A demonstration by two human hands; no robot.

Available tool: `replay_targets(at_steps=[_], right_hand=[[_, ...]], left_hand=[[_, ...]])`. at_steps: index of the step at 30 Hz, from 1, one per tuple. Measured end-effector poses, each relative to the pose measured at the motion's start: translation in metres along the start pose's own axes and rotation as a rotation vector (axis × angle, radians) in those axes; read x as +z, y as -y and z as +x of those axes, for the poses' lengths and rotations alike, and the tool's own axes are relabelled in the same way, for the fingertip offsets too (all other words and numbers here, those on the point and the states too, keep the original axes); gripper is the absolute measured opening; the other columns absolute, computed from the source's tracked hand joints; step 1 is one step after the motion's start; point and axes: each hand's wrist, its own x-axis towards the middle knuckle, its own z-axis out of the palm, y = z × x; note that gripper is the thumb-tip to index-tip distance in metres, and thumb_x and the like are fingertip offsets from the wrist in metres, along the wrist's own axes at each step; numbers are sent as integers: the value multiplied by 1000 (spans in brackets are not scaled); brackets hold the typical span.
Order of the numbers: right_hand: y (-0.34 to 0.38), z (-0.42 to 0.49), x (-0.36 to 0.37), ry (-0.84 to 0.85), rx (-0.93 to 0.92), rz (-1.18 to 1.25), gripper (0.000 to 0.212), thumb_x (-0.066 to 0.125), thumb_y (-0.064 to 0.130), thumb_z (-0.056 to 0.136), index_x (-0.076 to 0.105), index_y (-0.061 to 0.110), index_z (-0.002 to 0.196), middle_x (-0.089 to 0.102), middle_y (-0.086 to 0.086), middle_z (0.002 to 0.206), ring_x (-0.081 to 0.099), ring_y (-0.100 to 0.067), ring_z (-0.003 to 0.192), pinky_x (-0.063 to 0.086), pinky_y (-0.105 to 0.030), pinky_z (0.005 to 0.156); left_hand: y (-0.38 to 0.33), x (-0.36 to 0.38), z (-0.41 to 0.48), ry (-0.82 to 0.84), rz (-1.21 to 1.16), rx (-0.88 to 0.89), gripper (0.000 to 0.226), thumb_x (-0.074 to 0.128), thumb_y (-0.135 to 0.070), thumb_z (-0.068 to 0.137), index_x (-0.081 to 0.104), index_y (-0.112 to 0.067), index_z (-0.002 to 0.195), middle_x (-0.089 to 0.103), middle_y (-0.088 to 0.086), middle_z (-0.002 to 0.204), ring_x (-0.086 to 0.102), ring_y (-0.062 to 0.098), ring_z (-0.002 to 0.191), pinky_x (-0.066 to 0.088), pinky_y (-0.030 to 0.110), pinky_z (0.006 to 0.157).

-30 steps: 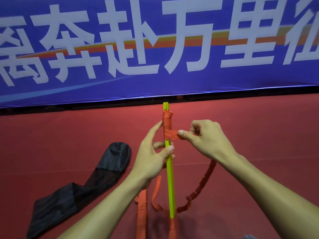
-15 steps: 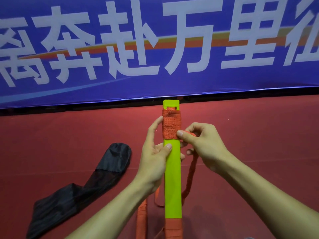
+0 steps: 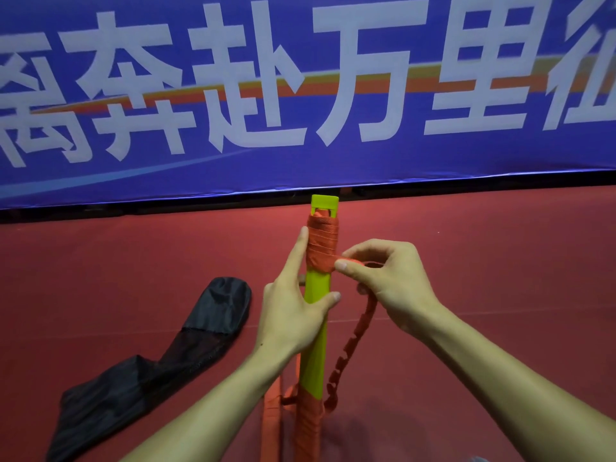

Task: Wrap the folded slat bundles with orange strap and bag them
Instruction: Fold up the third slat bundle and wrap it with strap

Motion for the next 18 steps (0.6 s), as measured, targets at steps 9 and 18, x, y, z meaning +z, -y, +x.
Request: replay_targets(at_steps=[9,18], right_hand=[[1,6,-13,163,-67,-181,17,55,4,96,69,12,92,58,0,57,44,-12,49,39,-24,50],[5,9,-17,265,28,-240,19,71,26,87,71,13,73,42,7,49,35,-10,50,30,-23,52]], left_hand=[[6,-5,3,-44,-56,-52,104,87,-21,75,18,-77,128,71,-9,84,63,9,59,59,41,78],[10,-3,4,14,-92,-33,102,85,-17,77,25,-70,140,71,-10,94,69,15,79,60,45,80]])
